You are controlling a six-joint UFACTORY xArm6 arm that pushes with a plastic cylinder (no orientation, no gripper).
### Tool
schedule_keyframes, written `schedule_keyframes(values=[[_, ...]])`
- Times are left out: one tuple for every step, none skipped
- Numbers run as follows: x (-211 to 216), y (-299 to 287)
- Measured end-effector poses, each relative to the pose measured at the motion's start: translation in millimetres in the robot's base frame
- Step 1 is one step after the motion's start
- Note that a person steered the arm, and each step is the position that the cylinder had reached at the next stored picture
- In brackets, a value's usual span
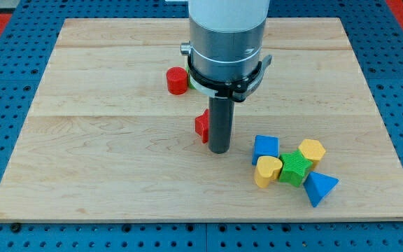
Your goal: Place the red star to the bottom of the green circle
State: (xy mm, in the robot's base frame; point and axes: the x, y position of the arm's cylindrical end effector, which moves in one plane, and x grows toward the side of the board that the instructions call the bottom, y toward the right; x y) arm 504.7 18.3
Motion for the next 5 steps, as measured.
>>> schedule_keyframes(values=[[-51,-41],[-104,-46],[-93,-43],[-40,-59],[13,-68]])
